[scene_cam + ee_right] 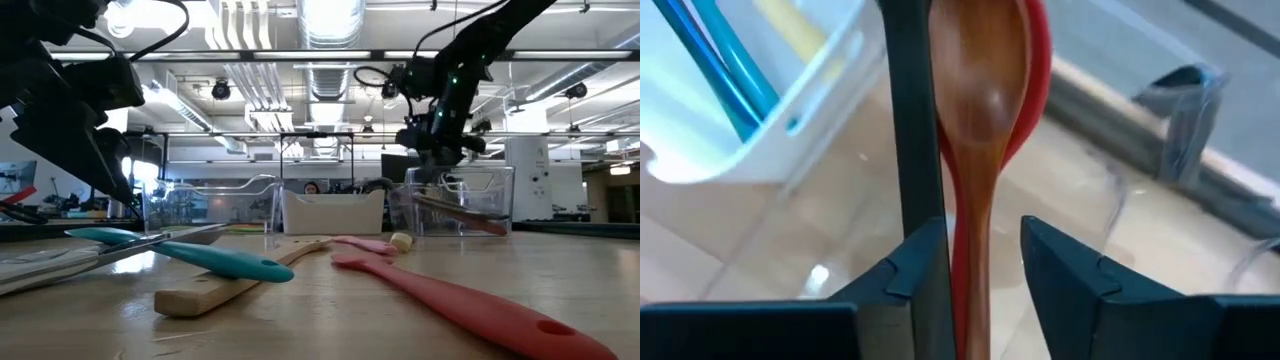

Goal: Pick & Place Kitchen Items
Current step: Put the blue knife into the white bin

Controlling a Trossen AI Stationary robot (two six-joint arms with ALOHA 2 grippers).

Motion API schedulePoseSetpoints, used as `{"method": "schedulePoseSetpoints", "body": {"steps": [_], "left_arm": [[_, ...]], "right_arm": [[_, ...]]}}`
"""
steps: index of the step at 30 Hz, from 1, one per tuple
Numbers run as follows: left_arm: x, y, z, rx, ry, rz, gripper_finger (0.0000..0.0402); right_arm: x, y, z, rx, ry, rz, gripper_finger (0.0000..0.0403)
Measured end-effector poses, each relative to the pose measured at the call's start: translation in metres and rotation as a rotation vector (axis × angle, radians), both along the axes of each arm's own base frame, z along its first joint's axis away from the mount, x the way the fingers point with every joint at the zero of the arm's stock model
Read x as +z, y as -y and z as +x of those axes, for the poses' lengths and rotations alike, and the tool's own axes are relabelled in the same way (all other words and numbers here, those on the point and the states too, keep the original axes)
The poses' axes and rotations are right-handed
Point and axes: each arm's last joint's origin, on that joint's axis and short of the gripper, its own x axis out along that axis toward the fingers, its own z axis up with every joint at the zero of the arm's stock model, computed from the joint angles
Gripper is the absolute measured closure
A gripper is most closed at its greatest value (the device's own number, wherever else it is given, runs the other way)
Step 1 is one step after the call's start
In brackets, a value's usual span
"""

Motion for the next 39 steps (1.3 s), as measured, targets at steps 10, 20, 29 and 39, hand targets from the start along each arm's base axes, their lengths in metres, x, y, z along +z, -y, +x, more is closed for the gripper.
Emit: {"method": "schedulePoseSetpoints", "body": {"steps": [10, 20, 29, 39], "left_arm": [[0.000, 0.000, 0.000, 0.000, -0.001, -0.012, 0.0165], [0.001, 0.001, 0.001, 0.010, 0.010, -0.026, 0.0165], [0.001, 0.001, 0.001, 0.012, 0.011, -0.028, 0.0165], [0.001, 0.001, 0.001, 0.014, 0.011, -0.029, 0.0165]], "right_arm": [[0.061, -0.022, -0.002, 0.045, 0.102, -0.062, 0.0246], [0.105, -0.089, 0.012, 0.040, 0.375, -0.009, 0.0267], [0.097, -0.162, 0.036, 0.093, 0.396, -0.010, 0.0266], [0.067, -0.221, 0.059, 0.022, 0.399, -0.035, 0.0254]]}}
